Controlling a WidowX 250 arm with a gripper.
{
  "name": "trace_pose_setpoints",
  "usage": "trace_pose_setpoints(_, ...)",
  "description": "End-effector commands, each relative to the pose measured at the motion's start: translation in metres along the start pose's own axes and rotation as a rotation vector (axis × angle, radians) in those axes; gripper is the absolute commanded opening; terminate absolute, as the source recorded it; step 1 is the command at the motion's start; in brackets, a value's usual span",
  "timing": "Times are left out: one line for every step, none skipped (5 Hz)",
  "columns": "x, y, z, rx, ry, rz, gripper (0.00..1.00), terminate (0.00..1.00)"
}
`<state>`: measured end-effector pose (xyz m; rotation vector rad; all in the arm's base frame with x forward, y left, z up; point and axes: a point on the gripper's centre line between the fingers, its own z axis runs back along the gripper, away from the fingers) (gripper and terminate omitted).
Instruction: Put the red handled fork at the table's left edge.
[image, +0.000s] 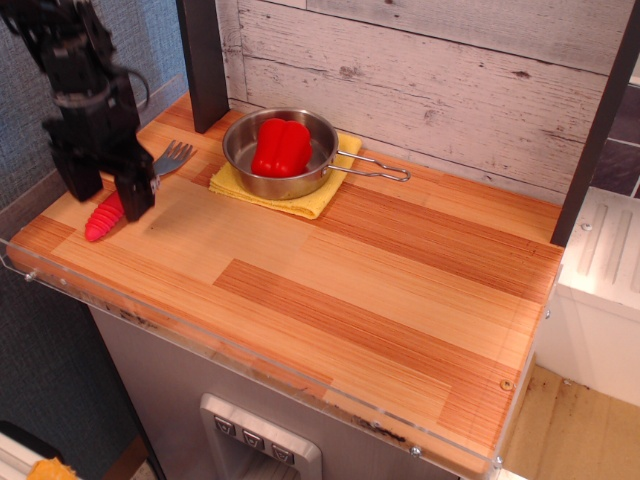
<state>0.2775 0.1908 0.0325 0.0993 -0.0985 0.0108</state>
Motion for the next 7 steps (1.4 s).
trace_pose_setpoints(-0.002,-0.023,0.074,-0.005,-0.120,-0.073,1.00,0.00)
trace_pose_setpoints(-0.004,-0.057,0.082,0.023,-0.111,-0.093,1.00,0.00)
trace_pose_setpoints(-0.005,-0.075,0.084,0.020,-0.126,-0.120,1.00,0.00)
trace_pose_setpoints(-0.006,-0.079,0.084,0.037,-0.118,-0.091,1.00,0.00)
trace_pose_setpoints(-0.010,-0.079,0.085,0.024,-0.098,-0.049,1.00,0.00)
trace_pose_setpoints(-0.010,-0.079,0.085,0.024,-0.098,-0.049,1.00,0.00)
trace_pose_setpoints(-0.010,-0.079,0.085,0.024,-0.098,-0.049,1.00,1.00)
